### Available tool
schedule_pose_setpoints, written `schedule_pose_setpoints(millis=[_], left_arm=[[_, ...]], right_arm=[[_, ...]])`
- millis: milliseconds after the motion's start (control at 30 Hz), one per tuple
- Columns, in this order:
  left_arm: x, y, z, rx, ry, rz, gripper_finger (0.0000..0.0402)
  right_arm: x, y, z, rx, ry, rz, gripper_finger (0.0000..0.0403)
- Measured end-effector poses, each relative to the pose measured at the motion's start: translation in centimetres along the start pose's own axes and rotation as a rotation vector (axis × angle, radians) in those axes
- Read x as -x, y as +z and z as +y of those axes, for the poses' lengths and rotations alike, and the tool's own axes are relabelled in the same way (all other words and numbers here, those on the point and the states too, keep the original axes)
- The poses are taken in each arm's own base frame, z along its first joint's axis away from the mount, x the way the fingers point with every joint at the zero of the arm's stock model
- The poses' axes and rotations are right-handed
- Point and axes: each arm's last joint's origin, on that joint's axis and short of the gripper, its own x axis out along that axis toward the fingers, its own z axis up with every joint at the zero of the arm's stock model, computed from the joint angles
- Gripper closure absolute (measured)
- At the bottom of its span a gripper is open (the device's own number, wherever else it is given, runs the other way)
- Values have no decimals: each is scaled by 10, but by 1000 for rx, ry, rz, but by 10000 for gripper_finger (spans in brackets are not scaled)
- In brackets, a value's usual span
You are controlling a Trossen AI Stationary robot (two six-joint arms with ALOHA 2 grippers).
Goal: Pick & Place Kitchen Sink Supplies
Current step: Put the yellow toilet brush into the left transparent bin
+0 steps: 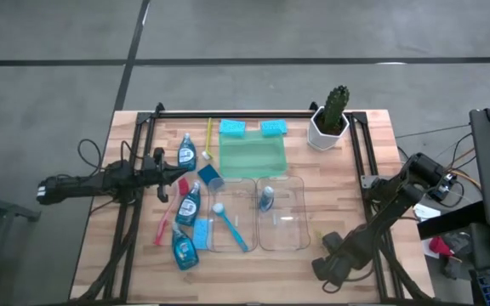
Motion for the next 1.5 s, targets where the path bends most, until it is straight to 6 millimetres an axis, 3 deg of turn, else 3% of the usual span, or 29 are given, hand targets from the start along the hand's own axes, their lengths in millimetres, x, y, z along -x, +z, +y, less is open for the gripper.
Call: schedule_pose_setpoints(millis=[200,467,667,933,1100,1333,1500], left_arm=[[0,0,0,0,0,0,401],[0,0,0,0,0,0,401],[0,0,0,0,0,0,401],[0,0,0,0,0,0,401],[0,0,0,0,0,0,401],[0,0,0,0,0,0,401],[0,0,0,0,0,0,401]], right_arm=[[26,-4,-4,17,85,54,356],[83,-7,-19,42,268,177,355],[125,-1,-29,37,539,145,354],[173,25,-22,-26,1082,-364,353],[203,38,-4,24,1280,-775,353],[232,58,32,199,1306,-1323,353],[227,74,58,257,1214,-1595,353]])
